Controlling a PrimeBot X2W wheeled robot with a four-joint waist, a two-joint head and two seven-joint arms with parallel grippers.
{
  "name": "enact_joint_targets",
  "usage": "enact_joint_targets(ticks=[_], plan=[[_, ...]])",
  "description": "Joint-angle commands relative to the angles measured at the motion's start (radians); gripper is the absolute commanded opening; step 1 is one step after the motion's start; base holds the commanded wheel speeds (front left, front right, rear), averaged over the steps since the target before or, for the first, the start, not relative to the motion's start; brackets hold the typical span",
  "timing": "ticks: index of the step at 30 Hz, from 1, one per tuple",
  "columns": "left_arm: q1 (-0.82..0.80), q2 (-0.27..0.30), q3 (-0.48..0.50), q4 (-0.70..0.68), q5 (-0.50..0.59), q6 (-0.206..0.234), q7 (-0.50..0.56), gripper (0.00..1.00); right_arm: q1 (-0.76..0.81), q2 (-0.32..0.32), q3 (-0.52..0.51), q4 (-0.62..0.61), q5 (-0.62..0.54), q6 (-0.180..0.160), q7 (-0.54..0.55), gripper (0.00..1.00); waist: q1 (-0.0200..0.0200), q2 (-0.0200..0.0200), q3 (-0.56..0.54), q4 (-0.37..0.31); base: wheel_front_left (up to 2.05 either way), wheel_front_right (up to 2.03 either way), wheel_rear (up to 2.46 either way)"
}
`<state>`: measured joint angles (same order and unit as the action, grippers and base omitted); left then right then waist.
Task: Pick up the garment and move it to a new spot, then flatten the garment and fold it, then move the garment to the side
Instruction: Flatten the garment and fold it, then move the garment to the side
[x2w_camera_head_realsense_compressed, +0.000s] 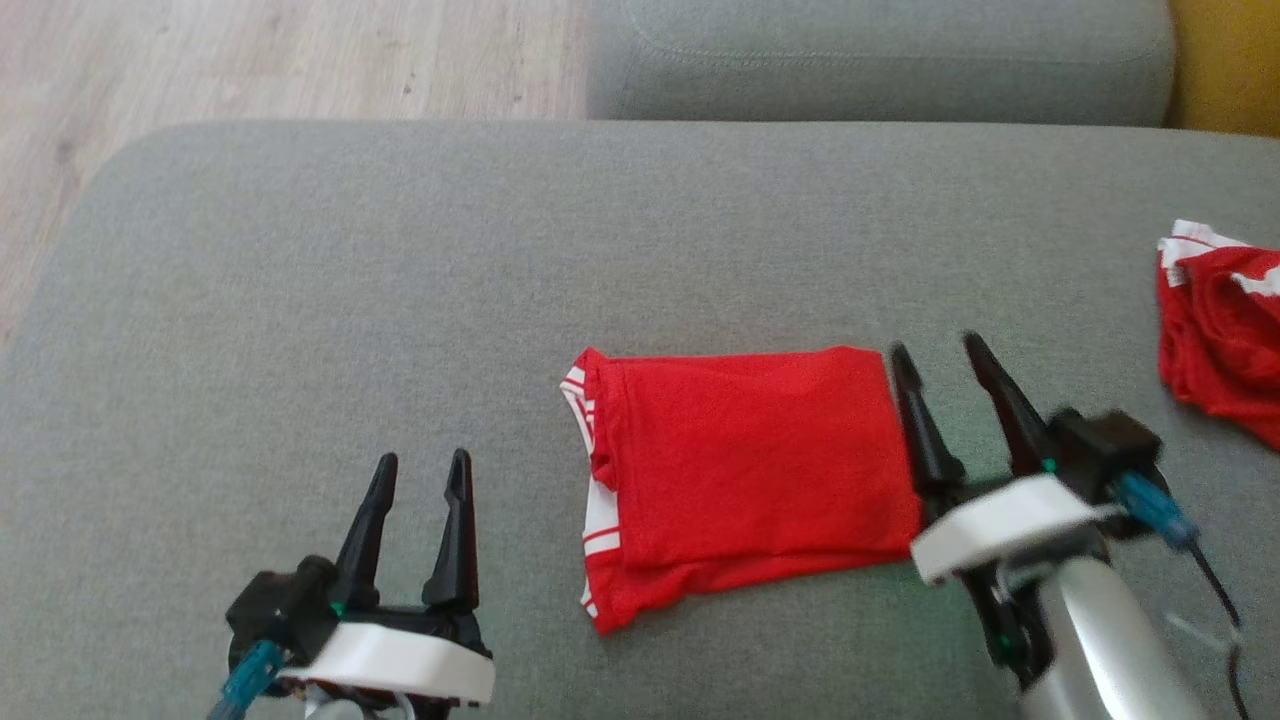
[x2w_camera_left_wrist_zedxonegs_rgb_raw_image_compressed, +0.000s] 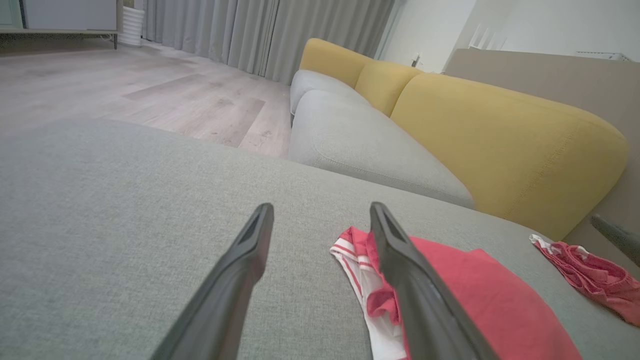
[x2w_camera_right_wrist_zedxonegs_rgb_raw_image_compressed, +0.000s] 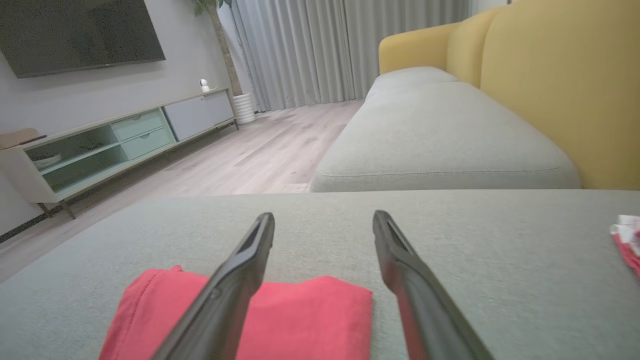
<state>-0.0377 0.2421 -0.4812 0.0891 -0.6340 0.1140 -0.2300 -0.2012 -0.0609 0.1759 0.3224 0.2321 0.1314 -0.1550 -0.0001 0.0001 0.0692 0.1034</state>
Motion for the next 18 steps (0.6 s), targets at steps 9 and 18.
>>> enact_joint_targets(ticks=[9, 18], plan=[[0.003, 0.011, 0.059, 0.013, 0.014, 0.018, -0.021, 1.00, 0.131, 0.011, -0.095, -0.108, -0.036, -0.001, -0.003, 1.00, 0.0001, -0.0001, -0.050, -0.024, 0.00, 0.00, 0.00], [0.041, 0.010, 0.088, 0.037, 0.009, 0.011, -0.028, 1.00, 0.201, 0.011, -0.129, -0.154, -0.057, -0.001, 0.009, 1.00, 0.0001, -0.0001, -0.065, -0.028, 0.00, 0.00, 0.00]])
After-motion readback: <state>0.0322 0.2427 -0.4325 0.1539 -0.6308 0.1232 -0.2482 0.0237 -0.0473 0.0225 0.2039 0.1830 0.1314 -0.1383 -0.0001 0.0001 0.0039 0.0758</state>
